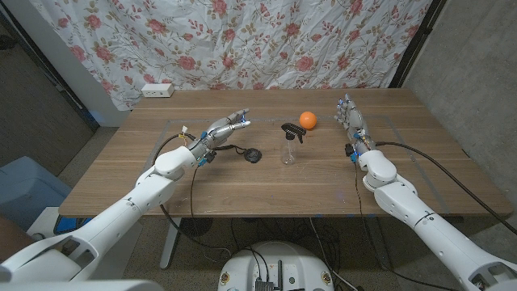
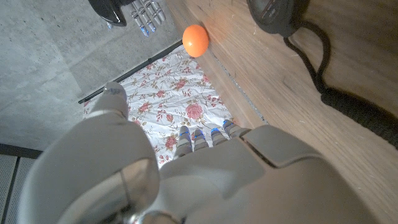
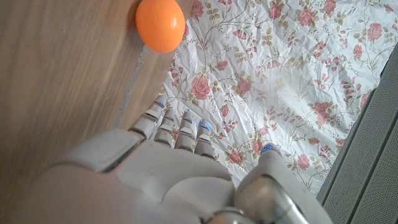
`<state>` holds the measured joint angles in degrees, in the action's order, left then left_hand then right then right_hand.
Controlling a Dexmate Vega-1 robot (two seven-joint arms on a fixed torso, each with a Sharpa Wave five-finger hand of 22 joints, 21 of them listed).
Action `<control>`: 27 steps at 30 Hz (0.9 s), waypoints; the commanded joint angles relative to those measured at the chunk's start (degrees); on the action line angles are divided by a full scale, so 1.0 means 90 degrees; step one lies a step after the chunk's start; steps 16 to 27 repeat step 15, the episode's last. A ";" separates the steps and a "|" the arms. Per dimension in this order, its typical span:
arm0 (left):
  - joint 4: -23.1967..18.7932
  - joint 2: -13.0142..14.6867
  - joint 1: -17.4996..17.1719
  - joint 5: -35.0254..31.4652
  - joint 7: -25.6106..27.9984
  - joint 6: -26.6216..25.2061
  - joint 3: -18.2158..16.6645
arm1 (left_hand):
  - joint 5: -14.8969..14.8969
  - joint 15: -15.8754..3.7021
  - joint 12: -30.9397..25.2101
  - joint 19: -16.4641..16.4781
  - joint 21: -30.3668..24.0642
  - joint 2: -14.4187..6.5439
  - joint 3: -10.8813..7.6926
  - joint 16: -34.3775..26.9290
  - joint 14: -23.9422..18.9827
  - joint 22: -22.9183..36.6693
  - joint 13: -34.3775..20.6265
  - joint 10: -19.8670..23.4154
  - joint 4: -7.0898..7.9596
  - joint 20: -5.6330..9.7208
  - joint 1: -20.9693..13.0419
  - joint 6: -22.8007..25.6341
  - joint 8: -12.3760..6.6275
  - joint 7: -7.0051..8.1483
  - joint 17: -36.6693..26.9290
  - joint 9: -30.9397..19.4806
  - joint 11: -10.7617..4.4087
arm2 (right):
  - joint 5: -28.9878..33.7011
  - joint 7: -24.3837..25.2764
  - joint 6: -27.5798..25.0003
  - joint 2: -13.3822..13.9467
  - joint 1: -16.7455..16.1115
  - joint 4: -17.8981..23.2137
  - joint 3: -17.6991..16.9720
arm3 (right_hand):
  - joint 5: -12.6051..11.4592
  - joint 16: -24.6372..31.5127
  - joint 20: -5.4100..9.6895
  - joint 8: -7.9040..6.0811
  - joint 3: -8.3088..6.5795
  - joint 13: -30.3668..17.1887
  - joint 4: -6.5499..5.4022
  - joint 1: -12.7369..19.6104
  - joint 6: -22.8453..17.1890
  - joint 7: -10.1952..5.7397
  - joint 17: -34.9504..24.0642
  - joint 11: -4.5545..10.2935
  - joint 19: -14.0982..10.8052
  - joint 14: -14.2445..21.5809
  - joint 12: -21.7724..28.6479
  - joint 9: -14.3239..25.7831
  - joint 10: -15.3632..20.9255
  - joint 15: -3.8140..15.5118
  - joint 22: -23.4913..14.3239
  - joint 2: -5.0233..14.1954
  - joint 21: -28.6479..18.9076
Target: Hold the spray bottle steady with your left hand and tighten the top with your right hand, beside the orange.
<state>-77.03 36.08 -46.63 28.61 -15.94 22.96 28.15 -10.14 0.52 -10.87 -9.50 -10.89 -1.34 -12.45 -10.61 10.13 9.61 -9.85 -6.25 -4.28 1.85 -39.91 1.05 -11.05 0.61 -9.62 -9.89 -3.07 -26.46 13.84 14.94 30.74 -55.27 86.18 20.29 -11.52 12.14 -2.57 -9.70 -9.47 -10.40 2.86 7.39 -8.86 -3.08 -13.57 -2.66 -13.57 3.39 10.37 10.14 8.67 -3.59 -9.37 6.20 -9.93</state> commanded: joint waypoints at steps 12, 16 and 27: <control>0.0395 -0.0639 -0.0146 -0.0272 0.1412 0.0203 -0.0240 | -0.0051 -0.0116 -0.0080 -0.0037 -0.0112 -0.0429 0.0020 -0.0057 -0.0260 0.0013 -0.0011 0.0261 0.0311 0.0160 0.0689 0.0301 -0.0003 0.0027 -0.0018 -0.0006 -0.0012 | -0.0748 -0.0562 0.0644 -0.0630 0.0364 -0.0980 0.0009 | -0.0046 0.0008 0.0078 -0.0063 -0.0015 -0.0007 -0.0098 -0.0140 0.0030 0.0026 -0.0003 0.0032 -0.0063 -0.0019 0.0041 -0.0010 0.0003 0.0034 -0.0007 0.0013 -0.0060; 0.0750 -0.0836 -0.0018 -0.0219 0.1449 0.0376 -0.0263 | -0.0062 -0.0140 -0.0097 0.0058 -0.0126 -0.0479 0.0016 -0.0068 -0.0373 0.0014 -0.0011 0.0346 0.0321 0.0138 0.0756 0.0364 -0.0006 0.0031 -0.0009 -0.0005 -0.0019 | -0.0716 -0.0477 0.0581 -0.0654 0.0401 -0.0986 0.0034 | -0.0050 0.0012 0.0087 -0.0069 -0.0022 -0.0007 -0.0102 -0.0145 0.0023 0.0023 0.0001 0.0033 -0.0081 -0.0006 0.0047 -0.0010 0.0015 0.0040 -0.0007 0.0022 -0.0067; 0.0750 -0.0836 -0.0018 -0.0219 0.1449 0.0376 -0.0263 | -0.0062 -0.0140 -0.0097 0.0058 -0.0126 -0.0479 0.0016 -0.0068 -0.0373 0.0014 -0.0011 0.0346 0.0321 0.0138 0.0756 0.0364 -0.0006 0.0031 -0.0009 -0.0005 -0.0019 | -0.0716 -0.0477 0.0581 -0.0654 0.0401 -0.0986 0.0034 | -0.0050 0.0012 0.0087 -0.0069 -0.0022 -0.0007 -0.0102 -0.0145 0.0023 0.0023 0.0001 0.0033 -0.0081 -0.0006 0.0047 -0.0010 0.0015 0.0040 -0.0007 0.0022 -0.0067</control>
